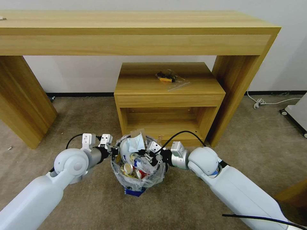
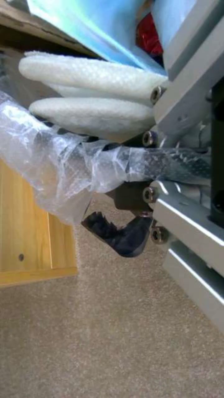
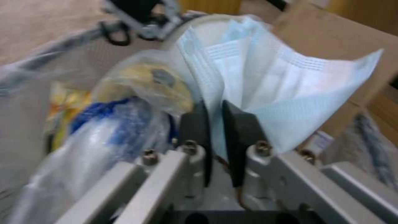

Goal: Pick up the trash bin and place the garbage on the floor into it.

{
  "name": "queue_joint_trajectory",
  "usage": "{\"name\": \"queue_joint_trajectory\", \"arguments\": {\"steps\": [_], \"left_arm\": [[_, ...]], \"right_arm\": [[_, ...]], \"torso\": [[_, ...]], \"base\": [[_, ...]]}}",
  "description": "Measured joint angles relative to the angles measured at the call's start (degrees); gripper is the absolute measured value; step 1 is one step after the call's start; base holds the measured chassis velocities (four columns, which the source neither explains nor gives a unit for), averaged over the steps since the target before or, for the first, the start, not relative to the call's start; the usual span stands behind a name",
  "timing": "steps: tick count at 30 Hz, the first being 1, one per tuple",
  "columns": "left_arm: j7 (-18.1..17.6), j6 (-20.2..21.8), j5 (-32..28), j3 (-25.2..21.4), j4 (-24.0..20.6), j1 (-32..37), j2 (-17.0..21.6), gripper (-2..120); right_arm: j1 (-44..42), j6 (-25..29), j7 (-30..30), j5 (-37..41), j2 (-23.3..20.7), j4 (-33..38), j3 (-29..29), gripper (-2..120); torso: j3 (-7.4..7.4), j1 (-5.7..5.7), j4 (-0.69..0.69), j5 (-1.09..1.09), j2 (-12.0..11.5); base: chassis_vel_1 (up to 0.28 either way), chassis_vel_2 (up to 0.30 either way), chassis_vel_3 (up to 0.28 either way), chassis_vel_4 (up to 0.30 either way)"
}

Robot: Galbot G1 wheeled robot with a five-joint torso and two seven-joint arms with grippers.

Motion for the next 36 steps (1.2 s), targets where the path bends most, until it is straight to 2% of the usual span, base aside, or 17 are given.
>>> {"name": "queue_joint_trajectory", "arguments": {"steps": [2,3,6,9,11,12,15,16,17,20,21,25,36], "left_arm": [[0.0,0.0,0.0,-0.3,0.0,0.3,0.0,0],[0.0,0.0,0.0,-0.3,0.0,0.3,0.0,0],[0.0,0.0,0.0,-0.5,-0.1,0.6,-0.2,0],[-0.1,0.0,0.0,-0.5,-0.4,0.6,-0.3,0],[-0.1,0.0,0.0,-0.5,-0.6,0.6,-0.3,0],[-0.1,0.0,0.0,-0.5,-0.6,0.6,-0.3,0],[-0.1,0.0,0.0,-0.8,-1.1,1.2,-0.2,0],[-0.1,0.0,0.0,-0.8,-1.1,1.2,-0.2,0],[-0.1,0.0,0.1,-1.0,-1.2,1.4,-0.1,0],[-0.1,0.0,0.1,-1.3,-1.2,1.6,0.0,0],[0.0,0.0,0.0,-1.5,-1.2,1.6,0.1,0],[0.0,0.0,0.2,-1.6,-0.6,1.6,0.1,0],[0.0,0.0,0.1,-1.7,0.0,1.6,0.0,0]], "right_arm": [[-0.2,-0.2,2.3,2.5,-0.1,0.1,0.2,25],[-0.2,-0.2,2.3,2.5,-0.1,0.1,0.2,25],[-0.5,-1.1,3.3,4.4,-0.1,-0.1,0.1,41],[-0.6,-2.0,3.4,5.2,0.1,-0.6,-0.3,48],[-0.6,-3.2,4.2,6.6,0.6,-1.2,-0.9,60],[-0.6,-3.2,4.2,6.6,0.6,-1.2,-0.9,60],[-0.4,-4.4,5.8,8.7,1.4,-1.8,-1.7,75],[-0.4,-4.4,5.8,8.7,1.4,-1.8,-1.7,75],[-0.2,-4.5,6.7,9.2,1.5,-1.7,-1.8,82],[0.0,-4.7,7.6,10.0,1.6,-1.0,-1.7,89],[0.2,-5.2,8.9,11.1,1.4,0.5,-1.1,96],[0.2,-6.0,9.9,12.3,0.2,3.4,-0.1,100],[-1.1,-6.4,10.7,13.6,-1.3,7.3,1.6,100]], "torso": [[0.00,0.00,0.00,0.00,0.0],[0.00,0.00,0.00,0.00,0.0],[0.00,0.00,0.00,-0.01,0.0],[0.00,0.00,0.00,0.00,0.0],[0.00,0.00,0.00,-0.01,0.0],[0.00,0.00,0.00,-0.01,0.0],[0.00,-0.01,0.00,-0.01,0.0],[0.00,-0.01,0.00,-0.01,0.0],[0.00,-0.01,0.00,-0.01,0.0],[0.00,-0.01,0.00,-0.01,0.0],[0.00,-0.01,0.01,0.00,0.0],[0.00,-0.01,0.00,-0.01,0.0],[0.00,-0.01,0.00,-0.01,0.0]], "base": [[0.000,0.000,0.000,0.000],[0.000,0.000,0.000,0.000],[0.000,0.000,0.000,0.000],[0.000,0.000,0.000,0.000],[0.000,0.000,0.000,0.000],[0.000,0.000,0.000,0.000],[0.000,0.000,0.000,0.000],[0.000,0.000,0.000,0.000],[0.000,0.000,0.000,0.000],[0.000,0.000,0.000,0.000],[0.000,0.000,0.000,0.000],[0.000,0.000,0.000,0.000],[0.000,0.000,0.000,0.000]]}}
